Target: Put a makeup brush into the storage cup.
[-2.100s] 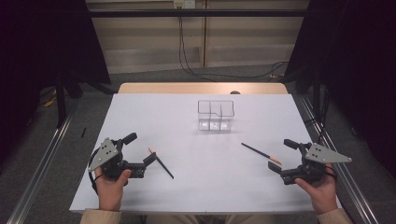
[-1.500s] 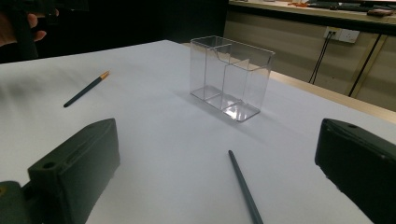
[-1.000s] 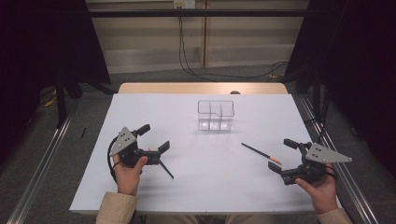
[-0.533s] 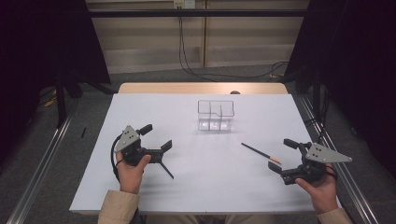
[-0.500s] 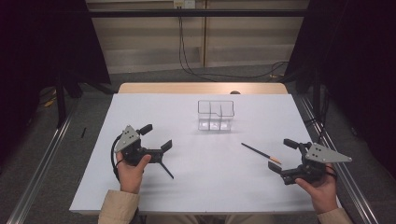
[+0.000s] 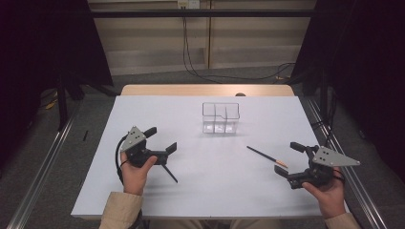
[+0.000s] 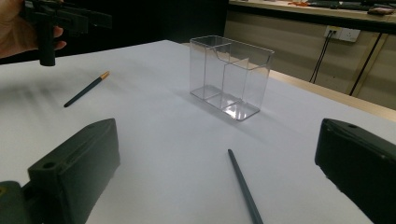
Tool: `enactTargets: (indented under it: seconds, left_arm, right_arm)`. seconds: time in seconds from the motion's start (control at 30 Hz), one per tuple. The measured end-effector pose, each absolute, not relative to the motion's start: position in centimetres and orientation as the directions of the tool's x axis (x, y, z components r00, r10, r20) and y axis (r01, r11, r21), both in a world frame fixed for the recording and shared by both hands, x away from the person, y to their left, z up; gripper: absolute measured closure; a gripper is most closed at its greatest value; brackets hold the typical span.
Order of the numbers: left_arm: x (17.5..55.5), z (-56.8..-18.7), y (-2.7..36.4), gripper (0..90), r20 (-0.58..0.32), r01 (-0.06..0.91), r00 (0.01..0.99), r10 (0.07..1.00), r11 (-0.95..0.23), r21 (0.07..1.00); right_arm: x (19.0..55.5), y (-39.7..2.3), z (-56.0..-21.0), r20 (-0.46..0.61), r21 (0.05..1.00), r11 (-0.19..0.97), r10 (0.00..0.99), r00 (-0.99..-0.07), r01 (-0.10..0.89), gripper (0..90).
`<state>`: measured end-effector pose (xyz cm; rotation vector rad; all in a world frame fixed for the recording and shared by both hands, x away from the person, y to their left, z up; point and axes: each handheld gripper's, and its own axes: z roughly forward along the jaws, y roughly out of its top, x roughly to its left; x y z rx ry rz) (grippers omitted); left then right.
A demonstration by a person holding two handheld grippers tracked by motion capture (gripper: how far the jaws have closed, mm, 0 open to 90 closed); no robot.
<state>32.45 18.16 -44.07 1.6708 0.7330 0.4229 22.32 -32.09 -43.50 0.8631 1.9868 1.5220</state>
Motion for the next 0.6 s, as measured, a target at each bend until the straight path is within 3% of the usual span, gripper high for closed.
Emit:
enactTargets:
  seconds: [0.17, 0.3, 0.6]
  left_arm:
    - [32.7, -43.6, 18.2, 0.0, -0.118, 0.287, 0.718, 0.686, -0.138, 0.948]
    - [33.1, -43.3, 18.2, 0.0, -0.167, 0.409, 0.667, 0.726, -0.169, 0.897]
    - [33.6, -43.0, 18.4, 0.0, -0.182, 0.516, 0.612, 0.769, -0.215, 0.829]
  right_arm:
    - [22.3, -32.1, -43.5, -0.002, 0.967, 0.176, 0.734, -0.679, 0.187, 0.0]
    - [22.3, -32.1, -43.5, -0.001, 0.966, 0.175, 0.734, -0.679, 0.188, 0.0]
    - [22.3, -32.1, -43.5, -0.002, 0.966, 0.176, 0.733, -0.681, 0.187, 0.0]
